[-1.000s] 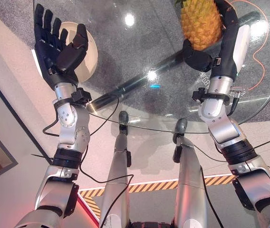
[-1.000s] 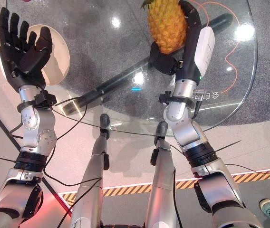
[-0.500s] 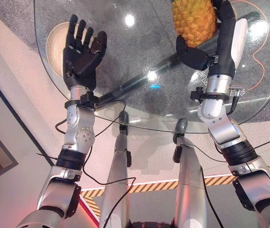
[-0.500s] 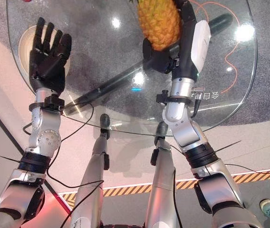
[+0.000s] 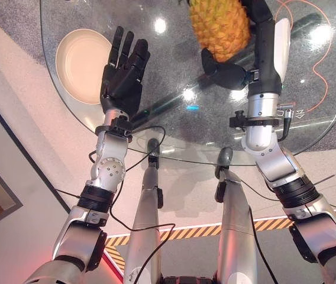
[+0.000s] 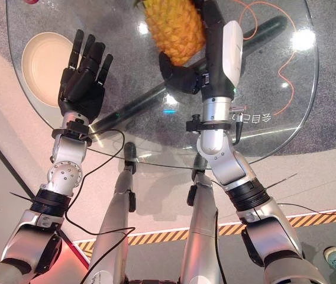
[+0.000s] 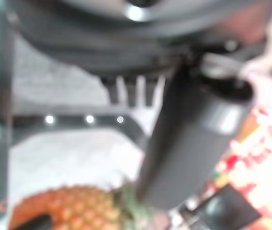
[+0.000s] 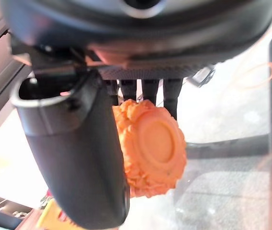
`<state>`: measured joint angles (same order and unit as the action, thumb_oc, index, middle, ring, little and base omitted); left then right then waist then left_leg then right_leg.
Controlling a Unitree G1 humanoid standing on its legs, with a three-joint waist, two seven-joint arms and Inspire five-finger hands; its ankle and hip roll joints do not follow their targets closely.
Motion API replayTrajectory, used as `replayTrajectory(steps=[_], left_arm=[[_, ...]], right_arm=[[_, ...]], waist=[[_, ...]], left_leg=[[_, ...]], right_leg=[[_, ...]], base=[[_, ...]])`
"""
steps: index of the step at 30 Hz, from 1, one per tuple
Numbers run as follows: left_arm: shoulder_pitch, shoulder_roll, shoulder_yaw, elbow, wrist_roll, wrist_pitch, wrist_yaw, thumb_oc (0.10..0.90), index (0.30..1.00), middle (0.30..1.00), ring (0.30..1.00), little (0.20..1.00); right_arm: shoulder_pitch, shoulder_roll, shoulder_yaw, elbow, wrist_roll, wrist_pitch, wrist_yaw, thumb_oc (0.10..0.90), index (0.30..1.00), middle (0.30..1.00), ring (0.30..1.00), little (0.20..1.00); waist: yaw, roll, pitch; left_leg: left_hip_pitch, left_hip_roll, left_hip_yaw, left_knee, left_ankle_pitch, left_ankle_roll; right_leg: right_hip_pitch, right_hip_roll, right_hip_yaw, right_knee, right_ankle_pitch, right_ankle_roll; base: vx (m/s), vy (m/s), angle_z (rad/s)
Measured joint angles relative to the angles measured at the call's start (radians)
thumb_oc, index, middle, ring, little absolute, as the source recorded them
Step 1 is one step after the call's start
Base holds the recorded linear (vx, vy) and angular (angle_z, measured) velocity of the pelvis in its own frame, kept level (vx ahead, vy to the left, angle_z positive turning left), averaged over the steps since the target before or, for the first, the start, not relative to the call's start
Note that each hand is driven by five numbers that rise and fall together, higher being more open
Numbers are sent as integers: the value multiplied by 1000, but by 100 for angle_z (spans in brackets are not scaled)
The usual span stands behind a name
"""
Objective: Pick up the fruit to the plate
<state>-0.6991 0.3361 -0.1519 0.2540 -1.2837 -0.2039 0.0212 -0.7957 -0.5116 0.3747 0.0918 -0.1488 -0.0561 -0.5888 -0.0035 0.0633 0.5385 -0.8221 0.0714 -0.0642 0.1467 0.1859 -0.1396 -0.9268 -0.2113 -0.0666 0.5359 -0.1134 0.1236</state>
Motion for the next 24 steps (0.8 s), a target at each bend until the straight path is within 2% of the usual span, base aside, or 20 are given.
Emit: replayTrajectory(steps=[10, 24], left_arm=[[-12, -11, -36, 0, -44, 28, -39, 800, 900, 900, 900, 900], [-13, -17, -38, -1, -90, 17, -55, 800, 900, 900, 900, 900]], right_arm=[[1, -4, 31, -1, 19, 0, 31, 100, 300, 300, 300, 200], [2, -5, 69, -1, 33, 1, 69, 100, 300, 300, 300, 200]], waist=[[-3, 0, 0], [-5, 0, 0]], left_leg=[[0, 0, 0, 0, 1, 1], [-1, 0, 0, -1, 1, 1]], right_leg=[[0, 0, 0, 0, 0, 0], [0, 0, -1, 0, 0, 0]], base=[[0, 0, 0], [0, 0, 0]])
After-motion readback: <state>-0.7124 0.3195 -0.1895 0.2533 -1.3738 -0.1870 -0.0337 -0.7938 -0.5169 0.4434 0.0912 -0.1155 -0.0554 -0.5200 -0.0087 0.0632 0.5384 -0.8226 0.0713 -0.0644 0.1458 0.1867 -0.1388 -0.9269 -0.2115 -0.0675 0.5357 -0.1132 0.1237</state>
